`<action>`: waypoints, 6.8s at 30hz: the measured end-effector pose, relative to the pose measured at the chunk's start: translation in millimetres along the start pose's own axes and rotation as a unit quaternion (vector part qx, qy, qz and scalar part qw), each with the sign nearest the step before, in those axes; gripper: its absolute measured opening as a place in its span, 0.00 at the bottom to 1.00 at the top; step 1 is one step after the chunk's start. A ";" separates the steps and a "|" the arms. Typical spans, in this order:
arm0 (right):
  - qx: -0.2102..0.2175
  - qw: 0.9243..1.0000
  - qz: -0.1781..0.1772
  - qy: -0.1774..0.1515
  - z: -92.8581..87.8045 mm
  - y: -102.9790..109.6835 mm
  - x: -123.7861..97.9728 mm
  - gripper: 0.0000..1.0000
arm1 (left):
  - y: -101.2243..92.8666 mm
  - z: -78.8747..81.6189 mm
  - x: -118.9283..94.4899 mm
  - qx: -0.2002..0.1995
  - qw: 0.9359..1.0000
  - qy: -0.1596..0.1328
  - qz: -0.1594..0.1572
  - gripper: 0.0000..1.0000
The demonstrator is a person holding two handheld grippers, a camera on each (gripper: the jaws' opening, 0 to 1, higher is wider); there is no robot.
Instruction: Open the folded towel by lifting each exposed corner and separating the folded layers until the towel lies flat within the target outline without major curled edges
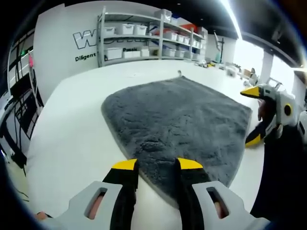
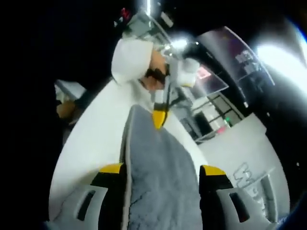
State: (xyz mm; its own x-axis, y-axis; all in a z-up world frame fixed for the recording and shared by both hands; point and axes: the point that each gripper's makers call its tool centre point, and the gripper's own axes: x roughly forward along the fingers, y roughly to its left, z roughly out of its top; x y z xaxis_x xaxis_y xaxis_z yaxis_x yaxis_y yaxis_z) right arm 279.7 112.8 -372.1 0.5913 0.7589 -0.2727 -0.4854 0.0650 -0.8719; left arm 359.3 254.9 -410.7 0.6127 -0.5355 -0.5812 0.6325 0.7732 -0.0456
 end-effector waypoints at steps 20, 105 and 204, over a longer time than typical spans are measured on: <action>-0.050 0.999 -0.013 -0.005 12.1 5.7 29.4 0.42 | 0.7 0.1 -0.7 -0.003 1.000 0.000 -0.002 0.29; 0.650 0.741 0.070 -0.152 -10.6 -38.7 -0.5 0.00 | -126.1 55.4 20.3 0.205 0.967 -0.064 -0.138 0.39; 0.162 0.979 -0.125 -0.015 -34.8 -87.6 -30.1 0.28 | -187.9 141.6 -1.9 0.378 0.898 -0.227 0.009 0.02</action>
State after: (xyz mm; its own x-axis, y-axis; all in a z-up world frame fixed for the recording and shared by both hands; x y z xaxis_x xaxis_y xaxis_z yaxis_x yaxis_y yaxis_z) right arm 326.8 61.7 -301.7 0.7007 0.7116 -0.0518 -0.5099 0.4487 -0.7339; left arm 306.4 62.5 -285.9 0.6478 -0.7410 -0.1770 0.6560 0.4245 0.6241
